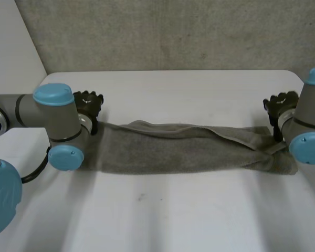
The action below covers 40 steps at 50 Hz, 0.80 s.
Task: Fold the towel.
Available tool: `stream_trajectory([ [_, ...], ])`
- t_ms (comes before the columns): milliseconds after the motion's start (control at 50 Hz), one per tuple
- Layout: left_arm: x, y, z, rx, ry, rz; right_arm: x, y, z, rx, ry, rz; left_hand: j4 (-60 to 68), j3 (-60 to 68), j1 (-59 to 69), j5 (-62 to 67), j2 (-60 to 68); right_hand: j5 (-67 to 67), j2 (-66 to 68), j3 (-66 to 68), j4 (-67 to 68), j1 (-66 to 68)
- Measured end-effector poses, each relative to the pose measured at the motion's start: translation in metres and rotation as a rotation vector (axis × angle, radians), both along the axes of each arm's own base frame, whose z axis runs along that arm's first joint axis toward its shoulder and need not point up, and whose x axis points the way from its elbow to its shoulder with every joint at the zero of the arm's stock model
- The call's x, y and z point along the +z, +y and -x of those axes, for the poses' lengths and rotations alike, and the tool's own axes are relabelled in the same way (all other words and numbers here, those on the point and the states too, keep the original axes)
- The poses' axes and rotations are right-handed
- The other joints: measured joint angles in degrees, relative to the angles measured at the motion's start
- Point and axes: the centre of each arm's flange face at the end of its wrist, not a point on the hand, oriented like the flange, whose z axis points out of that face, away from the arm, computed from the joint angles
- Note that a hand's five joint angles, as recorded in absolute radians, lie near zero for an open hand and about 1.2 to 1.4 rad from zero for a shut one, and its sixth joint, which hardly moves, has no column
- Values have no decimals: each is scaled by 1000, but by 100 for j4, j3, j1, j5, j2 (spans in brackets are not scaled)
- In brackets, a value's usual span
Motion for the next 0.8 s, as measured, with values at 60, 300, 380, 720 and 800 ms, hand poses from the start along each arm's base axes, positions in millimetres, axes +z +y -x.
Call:
stream_trajectory([
  [60, 14, 3, 2, -5, 12, 25, 22, -1, 1, -14, -13, 55, -582, -567, -563, -554, -560, -77, -76, -99, -49, -147],
  [300, 71, 24, -5, -7, 42, 97, 104, 19, 8, -19, -96, 218, -1065, -1046, -1035, -968, -1048, -102, -76, -99, -49, -151],
  [380, 81, 38, -11, -5, 40, 94, 115, 30, 8, -3, -110, 231, -1065, -1046, -1035, -970, -1048, -107, -76, -99, -49, -151],
  [720, 54, 104, -45, 8, -28, -81, 71, 84, 32, 33, -111, -48, -922, -896, -913, -953, -888, 1487, 1690, 1737, 1685, 2211],
  [800, 39, 110, -55, 26, -43, -129, 46, 91, 45, 19, -146, -135, -921, -895, -908, -954, -883, 1504, 1739, 1731, 1679, 2055],
])
